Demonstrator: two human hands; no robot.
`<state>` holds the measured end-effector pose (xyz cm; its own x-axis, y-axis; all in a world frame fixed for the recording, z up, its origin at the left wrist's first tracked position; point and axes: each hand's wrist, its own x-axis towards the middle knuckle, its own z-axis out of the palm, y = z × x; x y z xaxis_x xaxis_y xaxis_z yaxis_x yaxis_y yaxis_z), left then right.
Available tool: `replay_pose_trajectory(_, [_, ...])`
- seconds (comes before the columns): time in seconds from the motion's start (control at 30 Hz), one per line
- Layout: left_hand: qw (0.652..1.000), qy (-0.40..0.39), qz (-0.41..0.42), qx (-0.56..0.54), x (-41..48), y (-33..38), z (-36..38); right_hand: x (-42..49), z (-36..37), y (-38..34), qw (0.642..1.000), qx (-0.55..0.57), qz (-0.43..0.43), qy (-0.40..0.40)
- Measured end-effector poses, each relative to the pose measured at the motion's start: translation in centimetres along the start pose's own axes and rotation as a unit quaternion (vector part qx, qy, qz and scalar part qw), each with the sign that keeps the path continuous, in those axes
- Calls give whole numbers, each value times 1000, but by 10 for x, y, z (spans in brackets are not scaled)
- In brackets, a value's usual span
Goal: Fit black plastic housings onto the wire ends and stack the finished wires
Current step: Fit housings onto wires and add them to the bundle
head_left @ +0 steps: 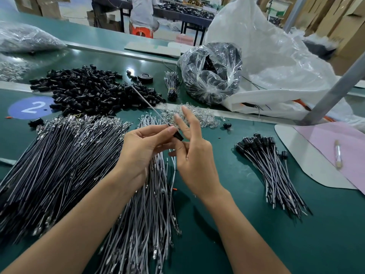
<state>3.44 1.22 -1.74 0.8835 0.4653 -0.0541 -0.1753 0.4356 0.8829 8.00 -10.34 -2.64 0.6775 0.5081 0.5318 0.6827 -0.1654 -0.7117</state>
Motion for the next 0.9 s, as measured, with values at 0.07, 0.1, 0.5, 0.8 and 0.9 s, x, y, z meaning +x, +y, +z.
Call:
replay_pose_trajectory(0.07, [1000,-6,-4,-26,2,1,-3,0,1,0,1000,1,8,14])
replay_pose_trajectory(0.1, [999,-11,-5,-30,2,1,-4,0,1,1,1000,1,12,19])
replay_pose_trajectory(0.5, [998,15,33,-60,9,11,-12,1,0,8,999,9,40,9])
replay_pose_trajectory(0.8, [968,106,64,-219,18,29,-37,7,-8,17,992,61,109,-1])
replay_pose_trajectory(0.9, [961,113,58,-245,19,30,-37,8,-10,14,982,135,133,4])
